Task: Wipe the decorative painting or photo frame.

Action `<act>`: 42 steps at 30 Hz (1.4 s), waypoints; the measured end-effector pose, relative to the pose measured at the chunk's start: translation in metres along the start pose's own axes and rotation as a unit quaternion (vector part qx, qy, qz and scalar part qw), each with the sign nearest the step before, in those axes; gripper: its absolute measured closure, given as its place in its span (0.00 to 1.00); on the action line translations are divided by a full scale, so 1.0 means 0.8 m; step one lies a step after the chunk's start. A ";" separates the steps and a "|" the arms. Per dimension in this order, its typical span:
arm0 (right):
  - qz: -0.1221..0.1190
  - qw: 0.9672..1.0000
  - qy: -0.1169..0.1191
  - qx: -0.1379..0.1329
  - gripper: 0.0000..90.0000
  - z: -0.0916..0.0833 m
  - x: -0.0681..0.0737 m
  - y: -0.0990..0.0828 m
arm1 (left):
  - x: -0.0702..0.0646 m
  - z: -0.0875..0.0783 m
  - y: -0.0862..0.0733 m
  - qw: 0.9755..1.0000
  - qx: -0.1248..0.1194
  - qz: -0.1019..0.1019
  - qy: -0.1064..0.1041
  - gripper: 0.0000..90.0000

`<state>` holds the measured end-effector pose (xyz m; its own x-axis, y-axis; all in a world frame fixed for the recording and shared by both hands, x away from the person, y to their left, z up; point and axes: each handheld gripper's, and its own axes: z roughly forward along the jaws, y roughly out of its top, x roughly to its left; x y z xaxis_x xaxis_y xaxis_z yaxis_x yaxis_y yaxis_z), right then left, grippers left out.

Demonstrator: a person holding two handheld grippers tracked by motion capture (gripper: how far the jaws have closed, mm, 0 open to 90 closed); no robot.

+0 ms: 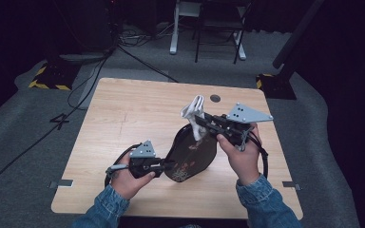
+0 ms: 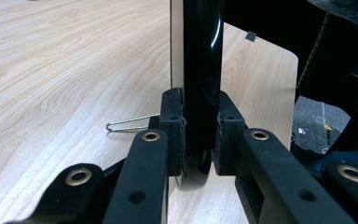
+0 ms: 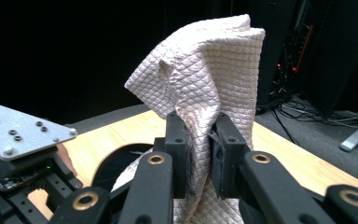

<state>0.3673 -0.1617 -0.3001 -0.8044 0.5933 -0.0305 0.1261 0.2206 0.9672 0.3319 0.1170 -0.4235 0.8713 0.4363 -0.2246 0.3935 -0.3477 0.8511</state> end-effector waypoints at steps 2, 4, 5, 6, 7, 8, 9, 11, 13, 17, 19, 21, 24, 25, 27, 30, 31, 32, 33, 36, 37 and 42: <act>0.005 1.000 -0.005 0.001 0.88 -0.002 -0.004 -0.003 | 0.000 0.000 0.000 1.000 -0.001 0.000 -0.001 0.87; 0.009 1.000 -0.011 0.002 0.88 -0.004 -0.009 -0.007 | 0.000 0.000 0.000 1.000 -0.001 0.000 -0.001 0.87; 0.012 1.000 -0.013 0.003 0.88 -0.005 -0.010 -0.008 | 0.000 0.000 0.000 1.000 -0.001 0.000 -0.001 0.87; 0.014 1.000 -0.015 0.003 0.89 -0.006 -0.012 -0.010 | 0.001 0.000 0.000 1.000 -0.001 0.000 -0.001 0.87; 0.016 1.000 -0.016 0.004 0.89 -0.007 -0.014 -0.012 | 0.001 0.000 0.000 1.000 -0.001 0.000 -0.001 0.87; 0.018 1.000 -0.020 0.005 0.89 -0.008 -0.016 -0.014 | 0.001 0.000 0.000 1.000 -0.001 0.000 -0.001 0.87; 0.020 1.000 -0.021 0.005 0.89 -0.008 -0.018 -0.016 | 0.001 0.000 0.000 1.000 -0.001 -0.001 -0.001 0.87; 0.021 1.000 -0.021 0.004 0.89 -0.009 -0.020 -0.017 | 0.001 0.000 0.000 1.000 -0.001 -0.001 -0.002 0.87; 0.027 0.999 -0.026 0.006 0.89 -0.011 -0.024 -0.021 | 0.001 0.000 0.000 1.000 -0.001 0.000 -0.001 0.87; 0.032 0.999 -0.031 0.007 0.89 -0.014 -0.028 -0.026 | 0.000 0.001 0.000 1.000 -0.002 0.000 0.000 0.87; 0.036 0.999 -0.035 0.007 0.89 -0.017 -0.030 -0.030 | 0.000 0.001 0.000 1.000 -0.004 0.001 0.000 0.87; 0.040 0.998 -0.037 0.007 0.89 -0.019 -0.032 -0.033 | 0.000 0.001 0.000 1.000 -0.004 0.001 0.000 0.87; 0.042 0.998 -0.040 0.006 0.89 -0.021 -0.036 -0.037 | -0.001 0.002 0.000 1.000 -0.005 0.000 0.001 0.87; 0.043 0.998 -0.040 0.006 0.89 -0.022 -0.037 -0.038 | -0.001 0.002 0.000 1.000 -0.005 0.001 0.001 0.87; 0.045 0.998 -0.042 0.006 0.89 -0.024 -0.039 -0.041 | -0.001 0.002 0.000 1.000 -0.005 0.001 0.001 0.87; 0.048 0.998 -0.045 0.008 0.89 -0.027 -0.041 -0.044 | -0.001 0.002 0.000 1.000 -0.005 0.002 0.001 0.87; 0.049 0.998 -0.049 0.009 0.89 -0.029 -0.042 -0.045 | -0.001 0.002 0.000 1.000 -0.005 0.002 0.000 0.87; 0.048 0.998 -0.051 0.011 0.89 -0.030 -0.043 -0.046 | -0.001 0.002 0.000 1.000 -0.005 0.001 0.001 0.87; 0.047 0.997 -0.054 0.012 0.89 -0.032 -0.044 -0.047 | -0.001 0.002 0.000 1.000 -0.005 0.001 0.000 0.87; 0.042 0.997 -0.060 0.020 0.89 -0.038 -0.045 -0.049 | 0.000 0.002 0.000 1.000 -0.005 0.001 -0.001 0.87; 0.038 0.997 -0.061 0.020 0.89 -0.039 -0.044 -0.048 | 0.000 0.002 0.000 1.000 -0.005 0.000 -0.001 0.87; -0.034 0.991 -0.116 0.057 0.89 -0.046 -0.031 -0.041 | 0.000 0.001 0.000 1.000 -0.004 0.000 -0.001 0.87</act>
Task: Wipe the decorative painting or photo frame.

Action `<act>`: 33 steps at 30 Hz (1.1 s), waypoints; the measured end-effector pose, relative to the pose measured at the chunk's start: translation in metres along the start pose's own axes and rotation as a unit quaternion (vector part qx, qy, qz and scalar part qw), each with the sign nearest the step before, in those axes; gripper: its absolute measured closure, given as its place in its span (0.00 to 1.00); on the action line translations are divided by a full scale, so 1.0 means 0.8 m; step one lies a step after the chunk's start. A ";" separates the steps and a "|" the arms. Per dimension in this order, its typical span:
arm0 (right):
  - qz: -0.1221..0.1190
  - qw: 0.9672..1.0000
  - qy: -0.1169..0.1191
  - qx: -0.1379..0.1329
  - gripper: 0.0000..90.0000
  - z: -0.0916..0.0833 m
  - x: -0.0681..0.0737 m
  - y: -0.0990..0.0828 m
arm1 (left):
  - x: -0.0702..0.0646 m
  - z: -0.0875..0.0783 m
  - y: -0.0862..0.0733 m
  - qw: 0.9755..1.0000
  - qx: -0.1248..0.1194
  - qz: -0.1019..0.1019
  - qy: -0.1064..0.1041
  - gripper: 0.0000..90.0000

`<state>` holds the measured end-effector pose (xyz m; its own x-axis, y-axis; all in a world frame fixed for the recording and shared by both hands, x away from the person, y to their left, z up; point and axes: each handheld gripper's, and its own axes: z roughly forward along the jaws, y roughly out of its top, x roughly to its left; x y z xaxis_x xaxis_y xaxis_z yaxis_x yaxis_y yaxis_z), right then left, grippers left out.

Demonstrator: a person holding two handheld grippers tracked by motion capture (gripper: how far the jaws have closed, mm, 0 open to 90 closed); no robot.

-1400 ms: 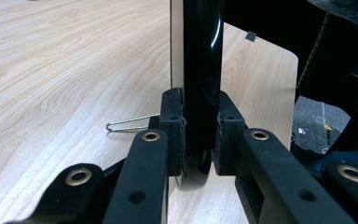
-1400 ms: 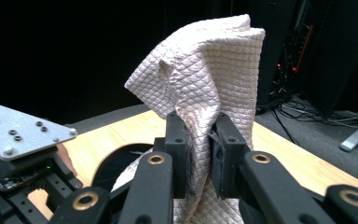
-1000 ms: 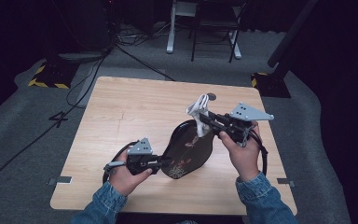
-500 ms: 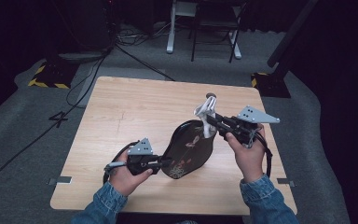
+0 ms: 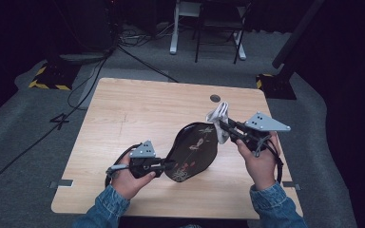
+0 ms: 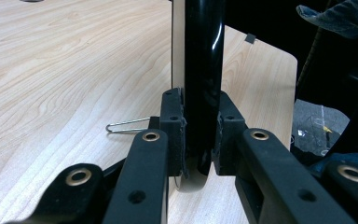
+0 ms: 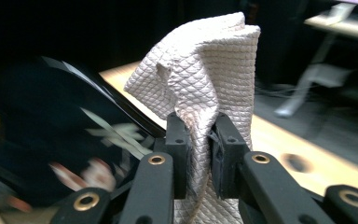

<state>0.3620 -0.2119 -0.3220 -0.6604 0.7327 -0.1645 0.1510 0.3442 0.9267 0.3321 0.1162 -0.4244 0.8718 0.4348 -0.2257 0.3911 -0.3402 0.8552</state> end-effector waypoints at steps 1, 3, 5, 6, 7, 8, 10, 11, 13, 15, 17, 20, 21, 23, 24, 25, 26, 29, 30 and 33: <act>-0.020 1.000 -0.015 0.008 0.89 -0.001 0.004 0.001 | 0.000 0.000 0.000 1.000 0.000 0.000 0.000 0.87; -0.046 0.998 -0.033 0.023 0.89 0.000 0.009 0.003 | 0.000 0.000 0.000 1.000 0.000 0.000 0.000 0.87; -0.062 0.997 -0.039 0.034 0.89 0.001 0.014 0.003 | -0.001 0.001 0.000 1.000 0.000 0.001 0.002 0.87; -0.068 0.996 -0.040 0.040 0.89 0.002 0.016 0.002 | -0.001 0.001 0.000 1.000 -0.001 0.000 0.002 0.87; -0.076 0.995 -0.040 0.045 0.89 0.002 0.017 0.001 | -0.001 0.000 0.000 1.000 0.000 -0.001 0.001 0.87; -0.078 0.995 -0.040 0.048 0.89 0.001 0.018 0.001 | -0.001 0.001 0.000 1.000 -0.001 -0.001 0.001 0.87; -0.082 0.994 -0.039 0.054 0.89 -0.001 0.020 -0.001 | -0.001 0.001 0.000 1.000 -0.001 -0.001 0.001 0.87; -0.083 0.994 -0.037 0.059 0.89 -0.003 0.021 -0.001 | -0.001 0.001 0.000 1.000 -0.001 -0.001 0.001 0.87; -0.084 0.994 -0.033 0.067 0.89 -0.006 0.022 -0.003 | -0.001 0.001 0.001 1.000 -0.001 0.000 0.001 0.87; -0.086 0.993 -0.034 0.074 0.89 -0.007 0.021 -0.005 | -0.001 0.001 0.001 1.000 -0.002 0.001 0.001 0.87; -0.085 0.992 -0.035 0.081 0.89 -0.007 0.019 -0.007 | -0.002 0.001 0.001 1.000 0.000 0.002 0.001 0.87; -0.080 0.992 -0.035 0.093 0.89 -0.005 0.014 -0.012 | -0.001 0.001 0.001 1.000 -0.001 0.003 0.000 0.87; -0.077 0.992 -0.035 0.097 0.89 -0.005 0.012 -0.015 | -0.001 0.001 0.001 1.000 -0.001 0.003 0.000 0.87; -0.073 0.991 -0.033 0.103 0.89 -0.004 0.009 -0.019 | -0.001 0.001 0.001 1.000 -0.001 0.003 0.000 0.87; -0.069 0.991 -0.031 0.106 0.89 -0.003 0.008 -0.021 | -0.001 0.001 0.001 1.000 -0.001 0.003 0.000 0.87; -0.069 0.991 -0.031 0.106 0.89 -0.003 0.008 -0.021 | -0.001 0.001 0.001 1.000 -0.001 0.003 0.000 0.87; -0.065 0.992 -0.028 0.109 0.89 -0.002 0.006 -0.024 | -0.001 0.001 0.001 1.000 -0.001 0.003 0.000 0.87; -0.059 0.992 -0.024 0.113 0.89 0.000 0.004 -0.030 | -0.001 0.001 0.001 1.000 -0.001 0.003 0.000 0.87; -0.057 0.992 -0.022 0.114 0.89 0.000 0.004 -0.031 | -0.001 0.001 0.001 1.000 -0.002 0.003 0.000 0.87; -0.050 0.992 -0.016 0.118 0.89 0.002 0.002 -0.036 | -0.001 0.001 0.001 1.000 -0.001 0.004 0.000 0.87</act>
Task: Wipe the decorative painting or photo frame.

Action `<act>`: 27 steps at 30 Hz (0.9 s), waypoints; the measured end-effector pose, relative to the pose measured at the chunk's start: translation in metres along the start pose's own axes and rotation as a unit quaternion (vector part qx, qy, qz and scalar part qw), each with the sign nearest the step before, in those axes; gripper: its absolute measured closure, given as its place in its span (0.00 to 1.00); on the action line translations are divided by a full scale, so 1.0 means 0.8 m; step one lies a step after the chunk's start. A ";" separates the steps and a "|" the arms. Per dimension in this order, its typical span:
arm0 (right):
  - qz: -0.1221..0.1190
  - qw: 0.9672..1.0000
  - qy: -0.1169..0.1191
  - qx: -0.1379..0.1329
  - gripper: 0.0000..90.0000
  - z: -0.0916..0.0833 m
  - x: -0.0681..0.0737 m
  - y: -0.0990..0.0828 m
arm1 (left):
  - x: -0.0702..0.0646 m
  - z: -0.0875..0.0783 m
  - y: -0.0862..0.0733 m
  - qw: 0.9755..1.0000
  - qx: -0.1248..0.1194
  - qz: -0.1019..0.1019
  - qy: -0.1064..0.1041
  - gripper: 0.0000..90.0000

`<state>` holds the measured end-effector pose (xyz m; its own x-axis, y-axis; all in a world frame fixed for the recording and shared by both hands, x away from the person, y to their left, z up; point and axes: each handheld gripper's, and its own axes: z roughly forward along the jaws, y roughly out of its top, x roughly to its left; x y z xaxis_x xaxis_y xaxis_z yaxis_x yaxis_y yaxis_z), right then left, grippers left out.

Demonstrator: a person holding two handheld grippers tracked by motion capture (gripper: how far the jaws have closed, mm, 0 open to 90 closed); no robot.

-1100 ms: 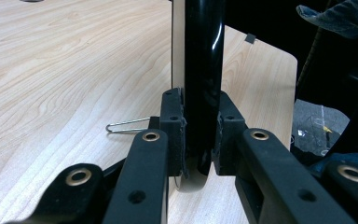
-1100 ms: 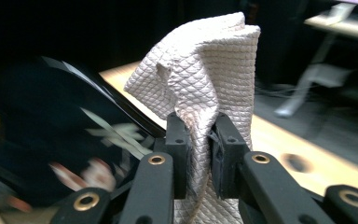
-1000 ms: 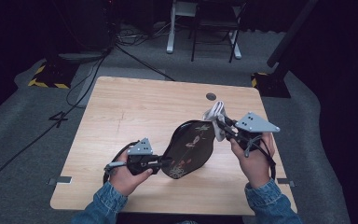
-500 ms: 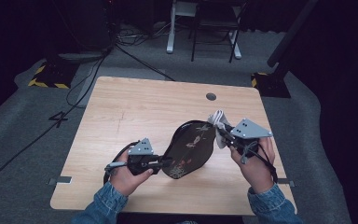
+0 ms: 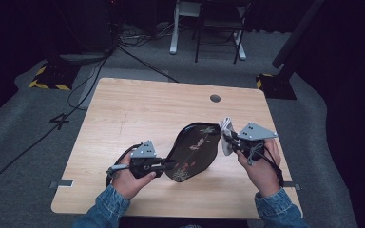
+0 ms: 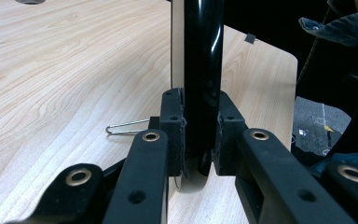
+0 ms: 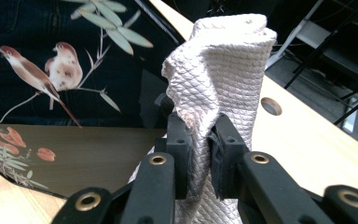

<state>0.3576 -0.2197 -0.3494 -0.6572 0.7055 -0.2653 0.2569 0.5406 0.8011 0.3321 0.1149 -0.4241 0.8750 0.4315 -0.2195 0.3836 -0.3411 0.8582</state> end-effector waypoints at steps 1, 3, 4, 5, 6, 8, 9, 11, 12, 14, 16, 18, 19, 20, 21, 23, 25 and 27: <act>0.002 1.000 0.000 0.001 0.89 0.001 0.000 -0.001 | 0.000 0.000 0.000 1.000 0.000 0.000 0.000 0.87; 0.006 1.000 0.004 0.004 0.89 0.003 0.000 -0.004 | 0.000 0.000 0.000 1.000 0.000 0.000 0.000 0.87; 0.006 1.000 0.004 0.004 0.89 0.003 0.000 -0.004 | 0.000 0.000 0.000 1.000 0.000 0.000 0.000 0.87; 0.007 1.000 0.005 0.006 0.89 0.006 0.000 -0.006 | 0.000 0.000 0.000 1.000 0.000 0.000 0.000 0.87; 0.009 1.000 0.007 0.008 0.89 0.007 0.000 -0.008 | 0.000 0.000 0.000 1.000 0.000 0.000 0.000 0.87; 0.012 1.000 0.012 0.011 0.89 0.010 0.000 -0.012 | 0.000 0.000 0.000 1.000 0.001 0.001 -0.001 0.87; 0.014 1.000 0.014 0.011 0.89 0.011 0.000 -0.014 | 0.000 0.000 0.000 1.000 0.001 0.001 -0.001 0.87; 0.019 1.000 0.019 0.015 0.89 0.014 -0.002 -0.017 | 0.000 0.000 0.000 1.000 0.000 0.002 -0.001 0.87; 0.022 0.999 0.021 0.017 0.89 0.015 -0.002 -0.019 | 0.000 0.000 0.000 1.000 0.000 0.002 -0.001 0.87; 0.024 0.999 0.026 0.017 0.89 0.018 -0.003 -0.021 | 0.001 0.000 0.000 1.000 0.000 0.001 -0.001 0.87; 0.027 0.999 0.030 0.020 0.89 0.021 -0.003 -0.024 | 0.001 0.000 0.000 1.000 0.001 0.002 -0.001 0.87; 0.026 0.999 0.034 0.023 0.89 0.023 -0.002 -0.026 | 0.001 0.000 0.000 1.000 0.002 0.001 -0.002 0.87; 0.026 0.999 0.037 0.026 0.89 0.025 -0.002 -0.027 | 0.001 0.000 0.000 1.000 0.002 0.001 -0.002 0.87; 0.025 0.999 0.038 0.026 0.89 0.026 -0.001 -0.027 | 0.001 0.000 0.000 1.000 0.002 0.001 -0.002 0.87; 0.023 0.998 0.041 0.029 0.89 0.027 0.000 -0.028 | 0.001 0.000 0.000 1.000 0.001 0.001 -0.002 0.87; 0.022 0.998 0.043 0.032 0.89 0.028 0.000 -0.029 | 0.001 0.000 0.000 1.000 0.002 0.001 -0.002 0.87; 0.022 0.998 0.045 0.032 0.89 0.030 0.001 -0.030 | 0.001 0.000 0.000 1.000 0.002 0.002 -0.002 0.87; 0.023 0.998 0.051 0.036 0.89 0.031 0.001 -0.032 | 0.001 0.000 0.000 1.000 0.001 0.001 -0.002 0.87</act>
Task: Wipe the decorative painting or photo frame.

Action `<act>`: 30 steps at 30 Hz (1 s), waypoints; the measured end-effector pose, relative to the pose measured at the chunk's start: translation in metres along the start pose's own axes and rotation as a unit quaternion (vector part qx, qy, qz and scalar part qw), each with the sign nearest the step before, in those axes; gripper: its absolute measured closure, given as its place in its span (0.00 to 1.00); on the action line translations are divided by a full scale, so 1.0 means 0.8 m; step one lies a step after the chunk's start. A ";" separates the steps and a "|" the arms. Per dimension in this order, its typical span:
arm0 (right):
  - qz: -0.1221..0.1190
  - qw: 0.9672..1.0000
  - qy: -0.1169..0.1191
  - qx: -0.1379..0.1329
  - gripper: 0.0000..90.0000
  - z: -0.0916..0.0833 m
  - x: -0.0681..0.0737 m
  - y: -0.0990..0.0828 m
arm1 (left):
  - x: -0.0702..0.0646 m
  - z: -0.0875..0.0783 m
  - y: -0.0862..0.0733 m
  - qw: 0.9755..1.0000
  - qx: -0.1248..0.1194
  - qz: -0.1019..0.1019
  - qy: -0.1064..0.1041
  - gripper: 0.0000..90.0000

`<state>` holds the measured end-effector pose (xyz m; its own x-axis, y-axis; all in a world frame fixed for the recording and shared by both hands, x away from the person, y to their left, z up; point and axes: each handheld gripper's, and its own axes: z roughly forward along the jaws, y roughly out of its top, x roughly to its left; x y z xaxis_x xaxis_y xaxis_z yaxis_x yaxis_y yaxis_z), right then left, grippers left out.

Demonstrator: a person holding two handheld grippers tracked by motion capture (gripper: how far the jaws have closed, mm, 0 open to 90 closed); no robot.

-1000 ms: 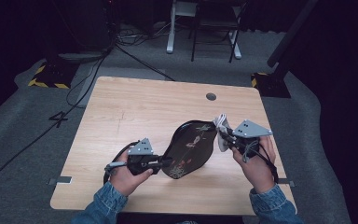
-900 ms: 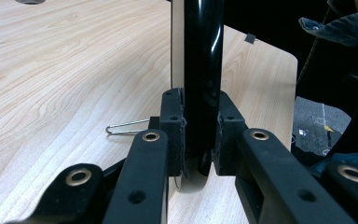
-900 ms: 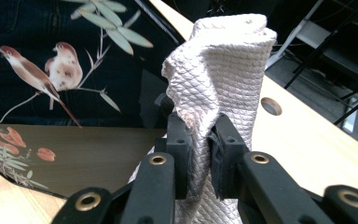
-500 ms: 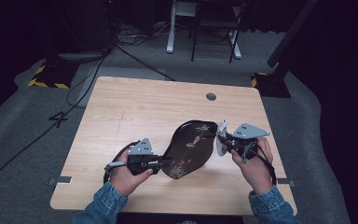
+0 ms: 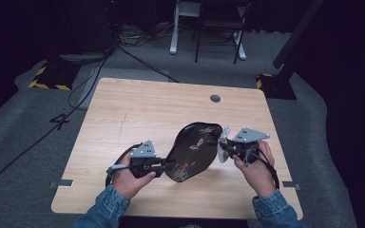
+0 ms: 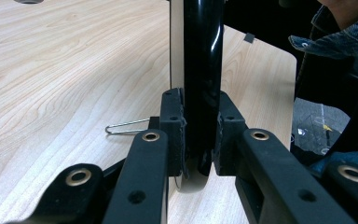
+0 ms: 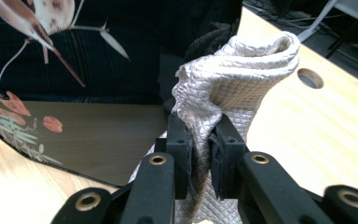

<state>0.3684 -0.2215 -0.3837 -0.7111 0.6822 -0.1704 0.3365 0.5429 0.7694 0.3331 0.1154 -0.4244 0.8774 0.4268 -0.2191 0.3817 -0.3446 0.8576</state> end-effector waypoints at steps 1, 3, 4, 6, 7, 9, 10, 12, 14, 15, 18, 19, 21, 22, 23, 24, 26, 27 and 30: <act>0.002 1.000 0.002 0.002 0.89 0.001 0.000 -0.001 | 0.000 0.000 0.000 1.000 0.000 0.001 -0.001 0.87; 0.004 1.000 0.008 0.006 0.89 0.004 0.000 -0.005 | 0.000 0.001 0.000 1.000 0.000 0.001 0.000 0.87; 0.005 1.000 0.010 0.008 0.89 0.005 0.000 -0.006 | 0.000 0.001 0.000 1.000 0.000 0.000 -0.001 0.87; 0.009 1.000 0.015 0.011 0.89 0.009 -0.001 -0.010 | 0.000 0.001 0.000 1.000 -0.001 0.000 -0.001 0.87; 0.010 1.000 0.016 0.014 0.89 0.010 -0.001 -0.011 | 0.000 0.001 0.000 1.000 -0.001 0.000 -0.001 0.87; 0.011 1.000 0.018 0.019 0.89 0.013 -0.002 -0.013 | 0.000 0.001 0.000 1.000 -0.001 0.000 -0.001 0.87; 0.010 1.000 0.018 0.020 0.89 0.015 -0.002 -0.014 | 0.000 0.001 0.000 1.000 -0.001 0.000 -0.001 0.87; 0.012 0.999 0.020 0.024 0.89 0.018 -0.002 -0.016 | 0.000 0.000 0.000 1.000 0.000 0.001 -0.002 0.87; 0.013 0.999 0.020 0.025 0.89 0.019 -0.002 -0.018 | 0.000 0.001 0.000 1.000 0.000 0.000 -0.002 0.87; 0.013 0.999 0.021 0.027 0.89 0.020 -0.002 -0.020 | 0.000 0.001 0.000 1.000 -0.001 0.000 -0.001 0.87; 0.014 0.999 0.021 0.032 0.89 0.023 -0.001 -0.025 | 0.000 0.001 0.000 1.000 0.000 0.000 0.000 0.87; 0.014 0.999 0.021 0.034 0.89 0.024 0.000 -0.027 | 0.000 0.001 0.000 1.000 0.000 0.000 0.000 0.87; 0.016 0.999 0.021 0.035 0.89 0.024 0.001 -0.031 | 0.000 0.001 0.000 1.000 -0.001 0.000 -0.001 0.87; 0.018 0.999 0.021 0.035 0.89 0.023 0.002 -0.032 | 0.000 0.001 0.000 1.000 -0.001 0.000 -0.001 0.87; 0.018 0.999 0.021 0.035 0.89 0.023 0.002 -0.032 | 0.000 0.001 0.000 1.000 -0.001 -0.001 -0.001 0.87; 0.017 0.999 0.022 0.034 0.89 0.023 0.002 -0.034 | 0.000 0.001 0.000 1.000 -0.001 -0.001 -0.001 0.87; 0.020 0.999 0.024 0.034 0.89 0.021 0.003 -0.037 | 0.000 0.001 0.000 1.000 -0.001 -0.002 0.000 0.87; 0.020 0.999 0.024 0.034 0.89 0.021 0.003 -0.037 | 0.000 0.001 0.000 1.000 -0.001 -0.002 0.000 0.87; 0.020 0.999 0.026 0.038 0.89 0.022 0.004 -0.041 | -0.001 0.001 0.001 1.000 0.000 -0.003 0.001 0.87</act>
<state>0.3661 -0.2282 -0.4201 -0.7267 0.6787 -0.1063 0.4098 0.5524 0.7259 0.3329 0.1140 -0.4243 0.8748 0.4302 -0.2228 0.3863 -0.3419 0.8566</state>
